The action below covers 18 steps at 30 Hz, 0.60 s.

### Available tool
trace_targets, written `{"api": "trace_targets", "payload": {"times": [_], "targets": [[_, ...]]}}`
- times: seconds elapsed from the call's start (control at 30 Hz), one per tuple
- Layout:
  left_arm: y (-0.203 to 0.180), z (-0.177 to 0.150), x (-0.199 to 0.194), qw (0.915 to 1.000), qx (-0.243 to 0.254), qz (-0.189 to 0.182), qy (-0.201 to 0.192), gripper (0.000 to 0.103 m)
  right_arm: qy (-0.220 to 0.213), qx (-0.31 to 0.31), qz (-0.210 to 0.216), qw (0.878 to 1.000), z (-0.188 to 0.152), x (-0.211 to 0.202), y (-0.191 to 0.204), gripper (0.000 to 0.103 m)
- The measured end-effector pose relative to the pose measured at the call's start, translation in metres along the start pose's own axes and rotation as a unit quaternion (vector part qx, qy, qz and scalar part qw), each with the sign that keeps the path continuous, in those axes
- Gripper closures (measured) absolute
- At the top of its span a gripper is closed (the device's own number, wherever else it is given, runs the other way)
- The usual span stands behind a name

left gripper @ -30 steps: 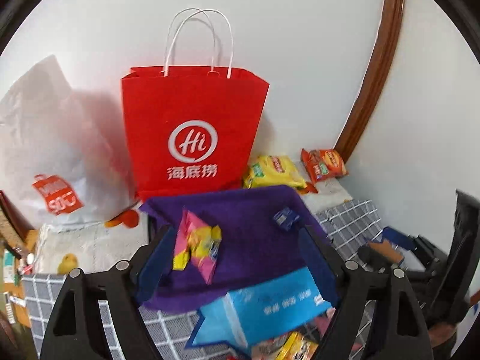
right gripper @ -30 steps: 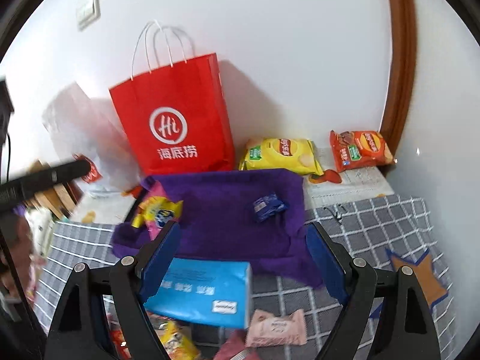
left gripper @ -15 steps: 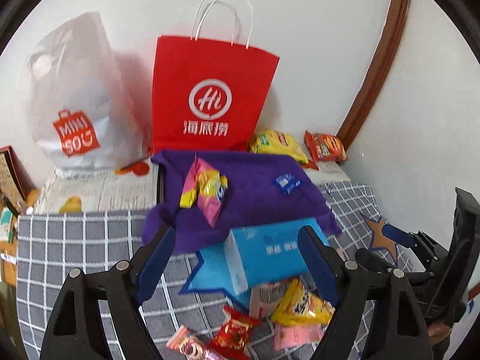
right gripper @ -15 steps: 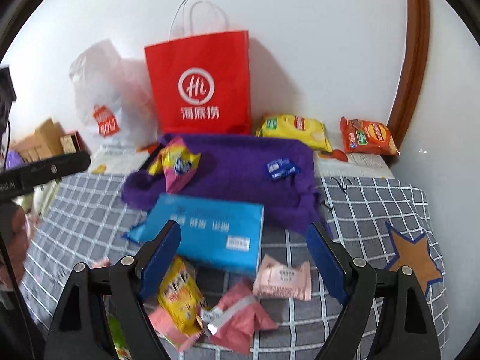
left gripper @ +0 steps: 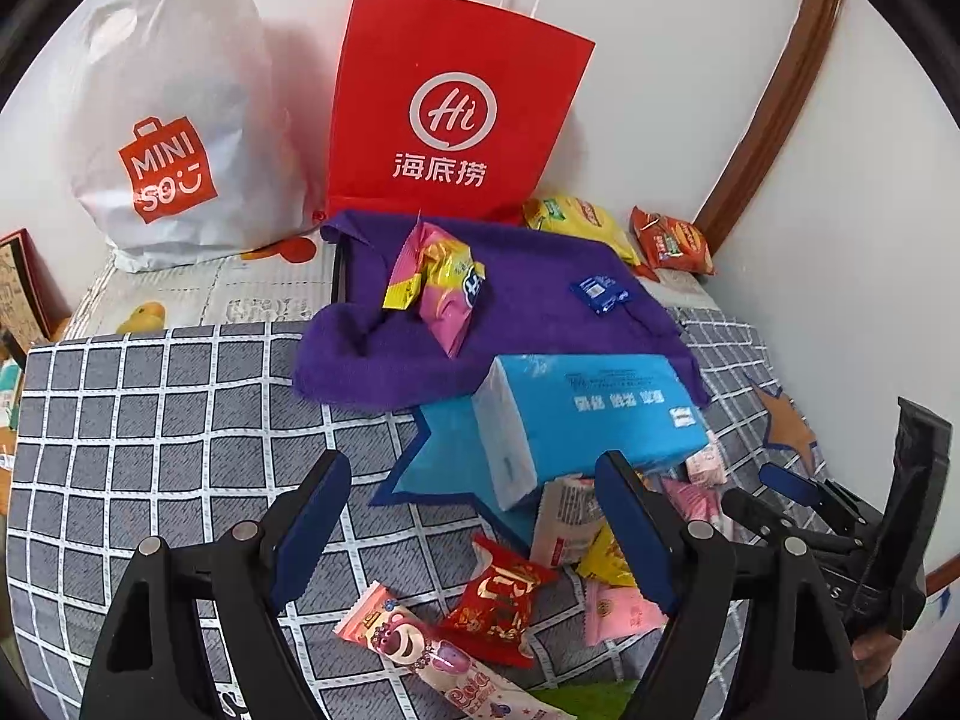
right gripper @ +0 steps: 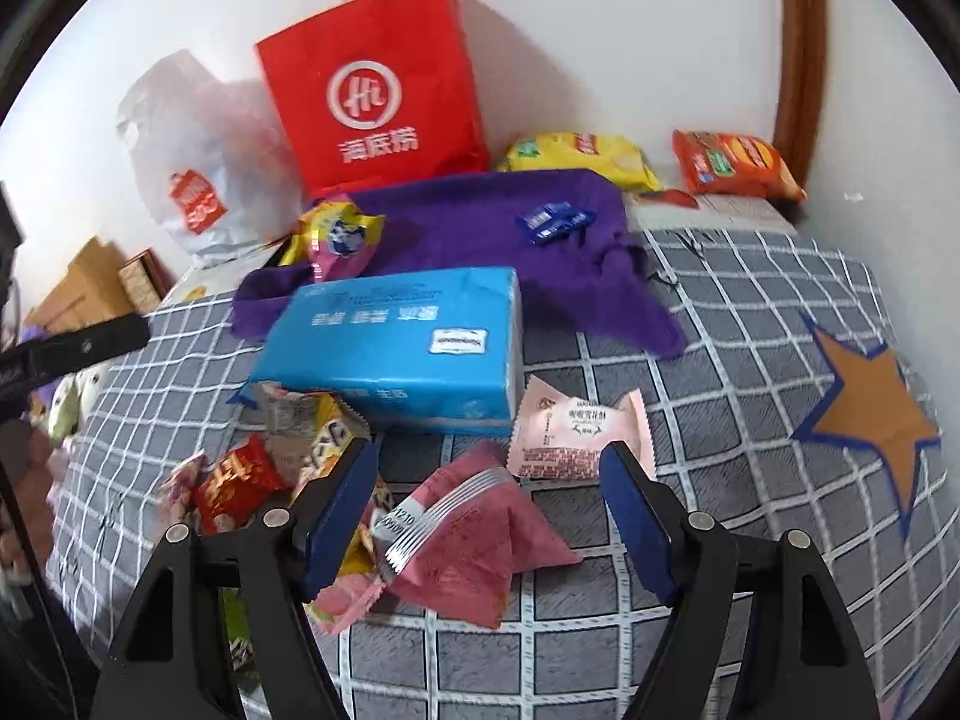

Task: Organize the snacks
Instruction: 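Grasp the pink wrapped snack with right tool while left tool grasps the Lotso wrapper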

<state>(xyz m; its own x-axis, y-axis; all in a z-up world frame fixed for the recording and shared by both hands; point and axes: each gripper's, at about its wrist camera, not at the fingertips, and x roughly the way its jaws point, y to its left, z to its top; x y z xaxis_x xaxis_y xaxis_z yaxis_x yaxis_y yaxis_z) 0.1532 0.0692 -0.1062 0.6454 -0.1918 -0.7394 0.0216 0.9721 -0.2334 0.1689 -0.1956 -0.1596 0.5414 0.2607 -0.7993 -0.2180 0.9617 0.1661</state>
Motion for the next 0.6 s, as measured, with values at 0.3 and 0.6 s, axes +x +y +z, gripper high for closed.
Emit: {"api": "trace_targets", "payload": {"times": [0.3, 0.6], "targets": [[0.011, -0.019, 0.001, 0.9999, 0.000, 0.011, 0.007, 0.022, 0.051, -0.022, -0.034, 0.998, -0.026, 0.025, 0.001, 0.028], [0.016, -0.032, 0.003, 0.9997, -0.006, -0.002, 0.026, 0.022, 0.034, -0.013, -0.018, 0.999, -0.029, 0.028, -0.013, 0.028]]}}
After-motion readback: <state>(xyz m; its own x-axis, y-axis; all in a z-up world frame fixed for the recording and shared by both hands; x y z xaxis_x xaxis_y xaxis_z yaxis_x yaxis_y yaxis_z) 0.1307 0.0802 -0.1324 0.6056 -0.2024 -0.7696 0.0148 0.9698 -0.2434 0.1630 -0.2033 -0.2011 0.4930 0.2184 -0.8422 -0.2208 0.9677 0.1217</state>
